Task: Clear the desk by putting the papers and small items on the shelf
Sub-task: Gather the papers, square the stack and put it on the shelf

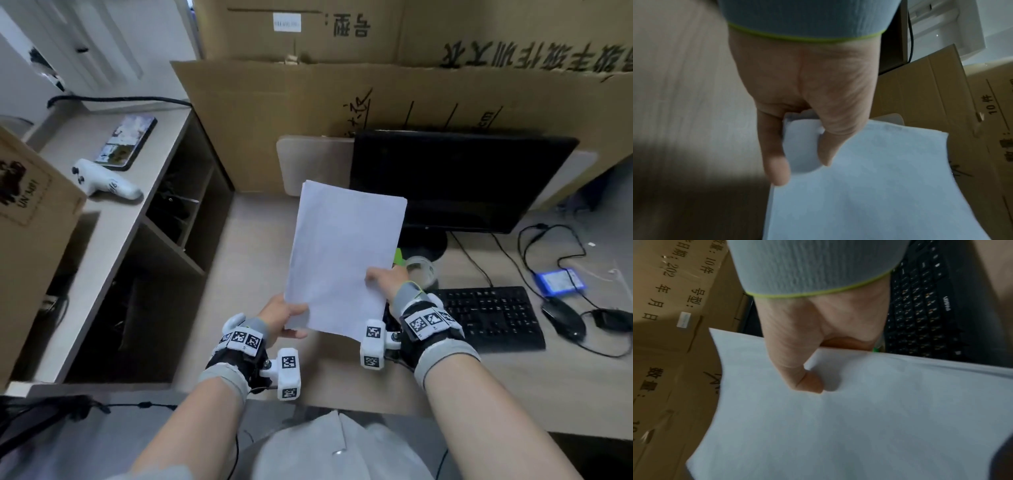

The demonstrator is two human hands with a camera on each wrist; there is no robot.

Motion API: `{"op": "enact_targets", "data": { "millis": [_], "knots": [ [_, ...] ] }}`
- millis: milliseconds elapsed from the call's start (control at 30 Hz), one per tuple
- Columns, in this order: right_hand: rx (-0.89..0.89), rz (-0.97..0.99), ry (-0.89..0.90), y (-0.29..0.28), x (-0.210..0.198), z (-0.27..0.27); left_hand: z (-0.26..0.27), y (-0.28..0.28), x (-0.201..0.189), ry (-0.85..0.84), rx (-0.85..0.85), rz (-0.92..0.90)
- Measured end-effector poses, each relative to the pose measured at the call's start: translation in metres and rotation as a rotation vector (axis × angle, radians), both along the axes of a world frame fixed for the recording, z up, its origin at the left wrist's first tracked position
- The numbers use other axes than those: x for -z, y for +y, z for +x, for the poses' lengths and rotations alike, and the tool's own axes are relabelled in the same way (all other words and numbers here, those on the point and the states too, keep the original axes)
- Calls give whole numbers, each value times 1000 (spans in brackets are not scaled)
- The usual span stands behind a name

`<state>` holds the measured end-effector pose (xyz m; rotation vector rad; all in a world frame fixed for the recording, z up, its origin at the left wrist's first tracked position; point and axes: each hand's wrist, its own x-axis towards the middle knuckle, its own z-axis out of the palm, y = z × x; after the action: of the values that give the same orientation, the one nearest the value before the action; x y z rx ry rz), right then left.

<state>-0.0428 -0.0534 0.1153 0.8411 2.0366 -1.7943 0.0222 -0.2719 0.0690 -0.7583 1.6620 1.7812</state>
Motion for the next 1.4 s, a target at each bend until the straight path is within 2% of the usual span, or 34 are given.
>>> {"op": "enact_targets", "data": {
  "millis": [133, 167, 267, 400, 467, 567, 667, 733, 833, 900, 1033, 1067, 1167, 1266, 1400],
  "knots": [
    [11, -38, 50, -17, 0, 22, 15, -13, 4, 26, -107, -2],
    [5, -38, 70, -23, 1, 26, 19, -18, 2, 49, -85, -35],
    [7, 14, 93, -35, -5, 32, 17, -23, -9, 203, 30, -234],
    [-33, 121, 53, -46, -3, 31, -2, -28, -42, 437, -115, -325],
    [-19, 124, 53, -56, -5, 37, -8, -36, -48, 491, -147, -386],
    [64, 33, 142, -67, -8, 45, -7, -38, -50, 451, -245, -414],
    [182, -11, 152, -74, 10, 42, 3, -32, -41, 425, -386, -310],
    [132, 40, 117, -76, 24, 44, 11, -33, -23, 397, -417, -312],
    [-53, 72, -63, -72, 59, 53, 20, -42, 12, 322, -254, -438],
    [-187, 100, -177, -63, 83, 65, 25, -44, 29, 239, -169, -447],
    [-194, 32, -374, -47, 92, 75, 25, -36, 34, 174, -116, -497],
    [-156, 16, -370, -46, 90, 73, 25, -33, 34, 169, -145, -490],
    [-215, 61, -248, -52, 67, 68, 27, -29, 24, 241, -205, -488],
    [-23, 89, -156, -48, 57, 71, 24, -27, 16, 332, -163, -485],
    [104, 52, -74, -21, 31, 78, 20, -15, 5, 296, -221, -160]
  ]
}}
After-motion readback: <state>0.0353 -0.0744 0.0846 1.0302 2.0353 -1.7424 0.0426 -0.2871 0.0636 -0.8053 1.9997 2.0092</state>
